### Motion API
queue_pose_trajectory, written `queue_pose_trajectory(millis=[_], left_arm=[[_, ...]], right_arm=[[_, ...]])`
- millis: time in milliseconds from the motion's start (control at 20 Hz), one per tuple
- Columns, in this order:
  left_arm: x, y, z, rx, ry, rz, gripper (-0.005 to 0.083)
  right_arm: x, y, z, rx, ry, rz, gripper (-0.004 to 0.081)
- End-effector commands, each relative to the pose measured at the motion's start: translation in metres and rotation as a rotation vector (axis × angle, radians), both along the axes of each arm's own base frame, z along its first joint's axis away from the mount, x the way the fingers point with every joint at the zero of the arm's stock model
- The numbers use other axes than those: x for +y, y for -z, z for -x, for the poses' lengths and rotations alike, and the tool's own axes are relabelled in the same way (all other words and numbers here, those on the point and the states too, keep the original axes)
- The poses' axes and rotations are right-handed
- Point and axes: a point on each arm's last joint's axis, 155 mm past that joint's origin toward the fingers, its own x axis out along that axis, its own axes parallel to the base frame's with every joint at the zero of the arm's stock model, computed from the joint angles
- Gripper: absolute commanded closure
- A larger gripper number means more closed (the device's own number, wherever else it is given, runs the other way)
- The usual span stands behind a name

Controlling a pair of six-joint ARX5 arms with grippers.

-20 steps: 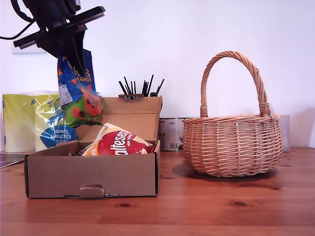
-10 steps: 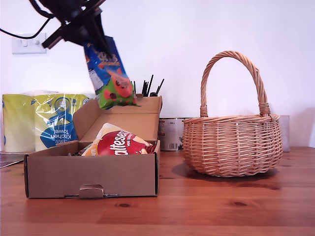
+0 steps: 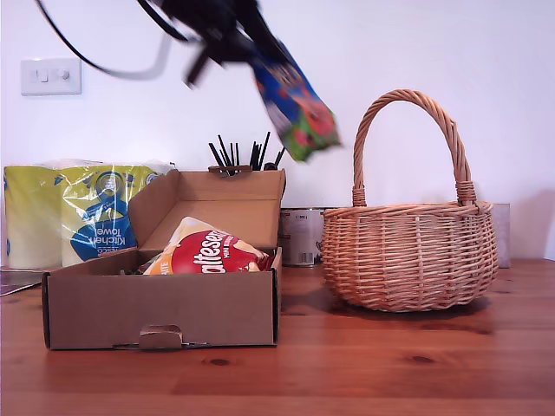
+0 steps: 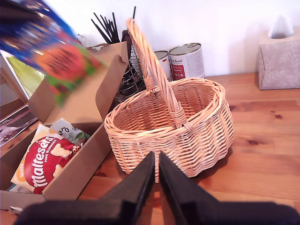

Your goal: Move the bags of Easter eggs from the cardboard box on the left into the woven basket on the right side.

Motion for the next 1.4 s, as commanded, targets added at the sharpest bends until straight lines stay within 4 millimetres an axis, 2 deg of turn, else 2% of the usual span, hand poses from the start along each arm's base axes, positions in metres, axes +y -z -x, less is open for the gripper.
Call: queue_pose_trajectory(millis=[0,100,200,650,900,1100,1350], left_arm=[[-0.020,0.017,-0.009,0.033,0.024,0.058,0.0798],[-0.038,0.022,-0.015,0.057,0.045,0.106,0.0798],[-0.046,0.029,-0.019,0.060,0.048,0.103,0.0798],[-0.055,0.025,-0.024,0.034,0.031,0.105,0.0798],[-0.063,0.010,-0.027,-0.036,0.004,0.131,0.0798],[-0.073,0.027,-0.025,-0.014,0.007,0.113,0.0798],[-0.099,0.054,-0.013,0.024,0.044,0.101,0.0798]], right_arm=[[0.001,-0.009,0.000,-0.023,-0.004,-0.002,0.0782],[0.001,-0.009,0.000,-0.023,-0.004,-0.002,0.0783],[0.001,-0.009,0.000,-0.023,-0.005,-0.002,0.0782],[0.001,-0.009,0.000,-0.023,-0.004,-0.002,0.0782],[0.001,-0.009,0.000,-0.023,-0.004,-0.002,0.0783],[0.001,-0.009,0.000,-0.023,-0.004,-0.002,0.0782],[0.001,-0.008,0.001,-0.020,-0.005,-0.002,0.0783]])
